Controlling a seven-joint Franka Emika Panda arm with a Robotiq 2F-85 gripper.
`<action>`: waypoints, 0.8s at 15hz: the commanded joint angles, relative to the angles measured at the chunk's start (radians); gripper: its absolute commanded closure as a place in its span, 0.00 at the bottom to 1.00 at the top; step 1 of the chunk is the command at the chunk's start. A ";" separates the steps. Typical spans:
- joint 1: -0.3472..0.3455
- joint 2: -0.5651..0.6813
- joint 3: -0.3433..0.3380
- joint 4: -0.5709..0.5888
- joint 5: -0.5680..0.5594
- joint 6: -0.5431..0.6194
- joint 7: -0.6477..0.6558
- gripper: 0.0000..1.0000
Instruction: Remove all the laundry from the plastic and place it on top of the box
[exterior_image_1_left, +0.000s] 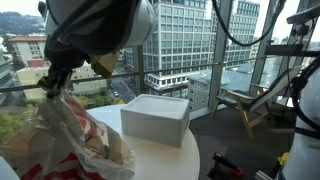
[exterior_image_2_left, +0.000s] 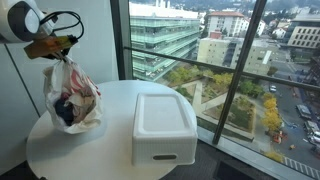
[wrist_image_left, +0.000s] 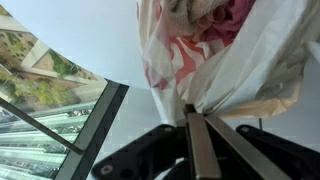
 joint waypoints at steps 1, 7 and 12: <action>0.006 0.029 -0.009 -0.014 0.006 0.018 0.031 1.00; 0.027 0.114 0.004 -0.031 0.047 0.013 0.015 1.00; 0.031 0.164 0.024 -0.036 0.090 0.021 -0.010 1.00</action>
